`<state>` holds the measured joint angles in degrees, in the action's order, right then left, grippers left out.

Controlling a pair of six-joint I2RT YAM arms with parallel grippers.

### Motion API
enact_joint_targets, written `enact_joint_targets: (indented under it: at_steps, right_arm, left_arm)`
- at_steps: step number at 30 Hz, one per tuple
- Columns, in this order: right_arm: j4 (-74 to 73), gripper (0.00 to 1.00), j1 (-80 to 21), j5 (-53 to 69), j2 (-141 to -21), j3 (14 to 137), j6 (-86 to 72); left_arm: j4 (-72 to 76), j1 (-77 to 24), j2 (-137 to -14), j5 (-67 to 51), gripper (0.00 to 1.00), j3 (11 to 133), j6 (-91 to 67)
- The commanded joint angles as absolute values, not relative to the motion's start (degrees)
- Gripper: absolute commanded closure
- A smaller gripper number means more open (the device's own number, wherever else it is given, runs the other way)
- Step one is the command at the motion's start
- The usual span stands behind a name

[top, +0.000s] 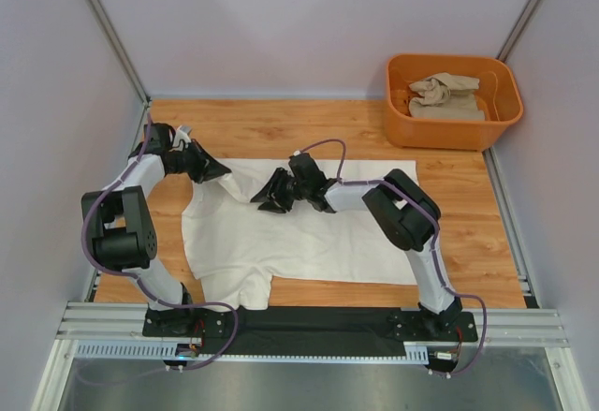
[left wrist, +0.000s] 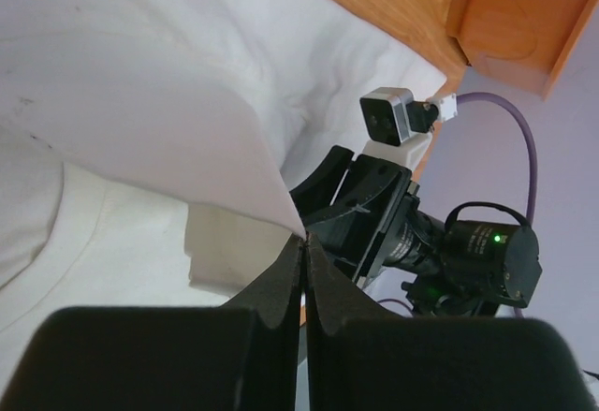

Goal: Fold and stack the t-shirts
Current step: Fold the tshirt

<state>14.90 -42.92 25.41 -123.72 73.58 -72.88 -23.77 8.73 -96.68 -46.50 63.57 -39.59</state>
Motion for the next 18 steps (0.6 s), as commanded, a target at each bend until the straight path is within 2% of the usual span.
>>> enact_joint_targets:
  at_steps: [1,3,12,18]
  right_arm:
    - [18.20,0.59,-42.98,22.06,-125.77,75.41,-76.81]
    - [16.28,0.63,-42.89,21.10,-126.12,76.20,-77.08]
    - [16.09,0.64,-42.45,19.51,-128.23,81.56,-77.87]
    - [14.24,0.63,-40.35,19.25,-129.90,86.21,-81.03]
  left_arm:
    - [-21.62,9.31,-97.38,-48.51,0.98,65.56,-41.75]
    - [-21.62,9.67,-97.64,-48.78,0.98,65.83,-41.66]
    - [-24.08,10.28,-98.88,-48.60,0.98,67.50,-39.12]
    - [-30.57,10.72,-99.14,-43.34,0.75,70.83,-34.47]
